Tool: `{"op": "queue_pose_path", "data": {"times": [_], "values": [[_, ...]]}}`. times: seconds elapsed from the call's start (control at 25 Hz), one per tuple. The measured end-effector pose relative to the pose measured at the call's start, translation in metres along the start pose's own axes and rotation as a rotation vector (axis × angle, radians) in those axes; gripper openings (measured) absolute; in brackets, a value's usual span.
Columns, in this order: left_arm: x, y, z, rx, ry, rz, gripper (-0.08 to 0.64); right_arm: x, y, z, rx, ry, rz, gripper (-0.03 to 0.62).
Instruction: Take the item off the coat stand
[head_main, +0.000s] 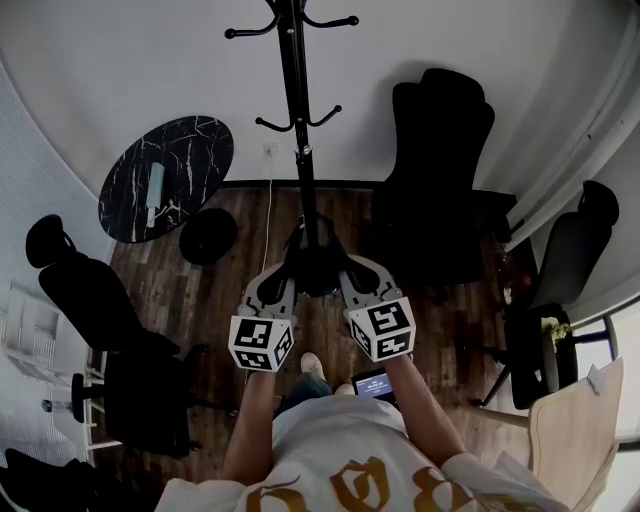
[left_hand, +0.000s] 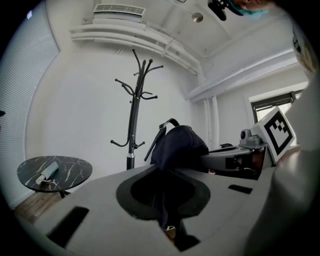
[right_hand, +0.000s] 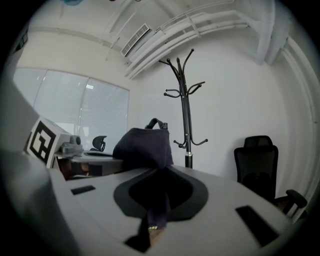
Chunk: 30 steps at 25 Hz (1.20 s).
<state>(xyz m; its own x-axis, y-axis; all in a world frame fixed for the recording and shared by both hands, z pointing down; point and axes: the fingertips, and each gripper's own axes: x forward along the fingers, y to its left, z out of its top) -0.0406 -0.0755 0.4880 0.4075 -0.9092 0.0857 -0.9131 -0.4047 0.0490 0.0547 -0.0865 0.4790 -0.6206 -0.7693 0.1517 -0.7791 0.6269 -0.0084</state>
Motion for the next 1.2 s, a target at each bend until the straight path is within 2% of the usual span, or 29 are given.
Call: {"op": "queue_pose_path", "data": {"times": [0.2, 1.2], "values": [[-0.006, -0.006, 0.002, -0.026, -0.010, -0.023, 0.031, -0.007, 0.002, 0.003, 0.001, -0.008, 0.002, 0.029], [-0.015, -0.009, -0.004, -0.023, -0.002, -0.014, 0.031, -0.015, 0.009, -0.003, -0.007, 0.013, 0.008, 0.028]]}}
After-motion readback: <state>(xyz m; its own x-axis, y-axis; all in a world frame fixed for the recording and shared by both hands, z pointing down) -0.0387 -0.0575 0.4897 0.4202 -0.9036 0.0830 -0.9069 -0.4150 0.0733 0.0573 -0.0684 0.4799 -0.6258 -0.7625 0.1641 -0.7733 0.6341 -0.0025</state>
